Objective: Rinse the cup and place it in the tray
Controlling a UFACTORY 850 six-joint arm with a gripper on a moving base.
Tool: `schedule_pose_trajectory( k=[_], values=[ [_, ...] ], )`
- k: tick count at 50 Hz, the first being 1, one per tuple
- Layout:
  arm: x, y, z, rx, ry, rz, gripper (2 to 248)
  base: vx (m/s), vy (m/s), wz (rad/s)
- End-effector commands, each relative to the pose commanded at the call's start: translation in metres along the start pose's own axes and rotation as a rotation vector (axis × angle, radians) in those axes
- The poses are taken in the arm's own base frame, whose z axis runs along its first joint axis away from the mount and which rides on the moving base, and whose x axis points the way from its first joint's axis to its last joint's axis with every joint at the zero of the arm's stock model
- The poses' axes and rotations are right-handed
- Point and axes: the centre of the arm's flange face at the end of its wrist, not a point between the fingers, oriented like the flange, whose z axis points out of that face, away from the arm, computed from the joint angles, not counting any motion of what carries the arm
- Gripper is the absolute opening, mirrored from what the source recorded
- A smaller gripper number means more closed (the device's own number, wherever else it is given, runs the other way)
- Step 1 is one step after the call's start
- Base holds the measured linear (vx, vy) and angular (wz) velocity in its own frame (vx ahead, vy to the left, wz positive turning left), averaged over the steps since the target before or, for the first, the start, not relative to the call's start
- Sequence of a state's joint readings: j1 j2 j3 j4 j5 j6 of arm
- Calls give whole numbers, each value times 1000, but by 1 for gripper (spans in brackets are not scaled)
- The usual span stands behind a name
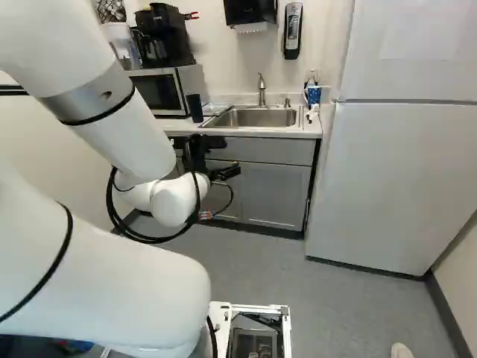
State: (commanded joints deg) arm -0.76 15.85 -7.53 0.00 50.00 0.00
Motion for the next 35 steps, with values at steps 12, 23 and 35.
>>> schedule_pose_trajectory(
  k=[12,23,35],
  values=[
    [15,2,7,-7,30,2,247,0,0,0],
    [28,2,13,-7,58,2,247,0,0,0],
    [41,2,15,-7,90,2,247,0,0,0]
  ],
)
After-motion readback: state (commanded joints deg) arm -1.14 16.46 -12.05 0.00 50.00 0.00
